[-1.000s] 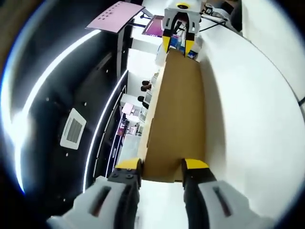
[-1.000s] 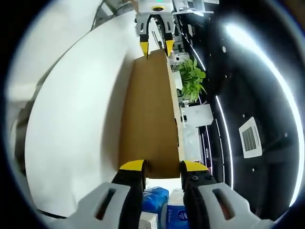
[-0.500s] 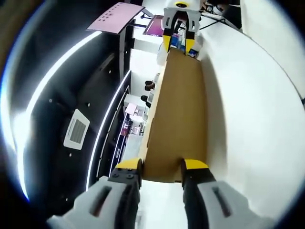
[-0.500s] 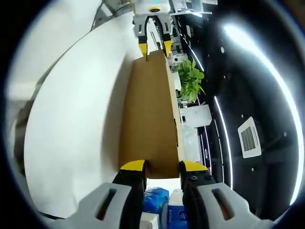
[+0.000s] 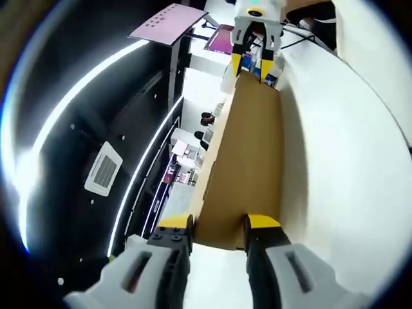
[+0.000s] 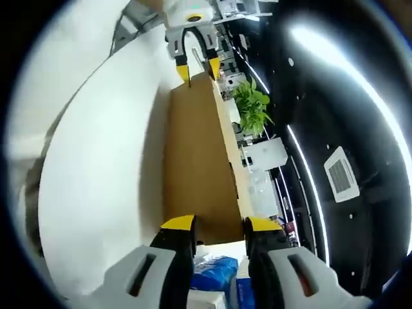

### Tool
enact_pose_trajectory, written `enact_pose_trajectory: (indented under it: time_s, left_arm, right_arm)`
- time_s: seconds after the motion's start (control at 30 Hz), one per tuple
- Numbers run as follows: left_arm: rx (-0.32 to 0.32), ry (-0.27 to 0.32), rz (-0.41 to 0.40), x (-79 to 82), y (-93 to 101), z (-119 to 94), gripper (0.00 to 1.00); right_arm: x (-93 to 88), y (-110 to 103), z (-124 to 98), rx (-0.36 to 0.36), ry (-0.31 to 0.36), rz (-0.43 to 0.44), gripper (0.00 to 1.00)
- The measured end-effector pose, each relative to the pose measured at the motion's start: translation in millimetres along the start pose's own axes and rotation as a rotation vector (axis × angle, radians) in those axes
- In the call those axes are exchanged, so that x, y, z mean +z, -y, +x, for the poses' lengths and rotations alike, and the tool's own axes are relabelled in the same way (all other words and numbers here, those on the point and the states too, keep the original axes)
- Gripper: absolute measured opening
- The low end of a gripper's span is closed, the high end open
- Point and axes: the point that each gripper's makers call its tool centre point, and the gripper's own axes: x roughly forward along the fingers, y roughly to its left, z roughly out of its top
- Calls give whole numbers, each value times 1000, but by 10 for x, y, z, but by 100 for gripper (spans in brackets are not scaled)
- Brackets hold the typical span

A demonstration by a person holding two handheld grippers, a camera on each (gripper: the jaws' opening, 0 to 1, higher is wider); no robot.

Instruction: Operate the shoe box by opening the lid, removing the specified soft item, and placing it in the target area until the item is outside and the box remains undamaged.

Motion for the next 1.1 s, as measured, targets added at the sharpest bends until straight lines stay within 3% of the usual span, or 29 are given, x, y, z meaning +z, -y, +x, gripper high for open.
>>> enact_pose_trajectory:
  time_s: [0.1, 0.2, 0.3, 0.4, 0.43, 0.53, 0.63, 0.77, 0.93, 1.0, 1.1]
  left_arm:
    - [-1, -13, 18, -8, 8, 8, 32]
    - [-36, 12, -115, 25, 43, 2, 36]
    - [-80, 43, -215, 57, 63, -16, 42]
    - [-91, 64, -322, 92, 32, -18, 43]
    - [-109, 91, -411, 143, 27, -18, 44]
    - [-136, 124, -639, 260, -72, -20, 42]
    - [-128, 219, -849, 450, -321, -69, 51]
    - [-92, 228, -967, 437, -486, -107, 62]
    - [-118, 265, -1167, 438, -573, -136, 69]
    - [-82, 298, -1204, 440, -690, -152, 81]
    - [-5, 303, -1194, 395, -845, -200, 90]
  right_arm:
    - [35, -80, 24, 3, 35, 114, 41]
    - [-125, -46, -39, 7, -36, 150, 42]
    - [-120, -40, -48, 6, -40, 162, 40]
    - [-84, -38, -38, 12, -5, 334, 39]
    - [-54, -6, -43, 12, 13, 404, 38]
    - [-30, 202, -34, -30, 94, 491, 36]
    - [172, 335, -102, -42, 158, 577, 46]
    - [310, 493, -168, -68, 236, 716, 60]
    - [411, 655, -246, -70, 309, 885, 70]
    - [494, 761, -273, -75, 348, 945, 80]
    - [532, 904, -324, -97, 374, 959, 81]
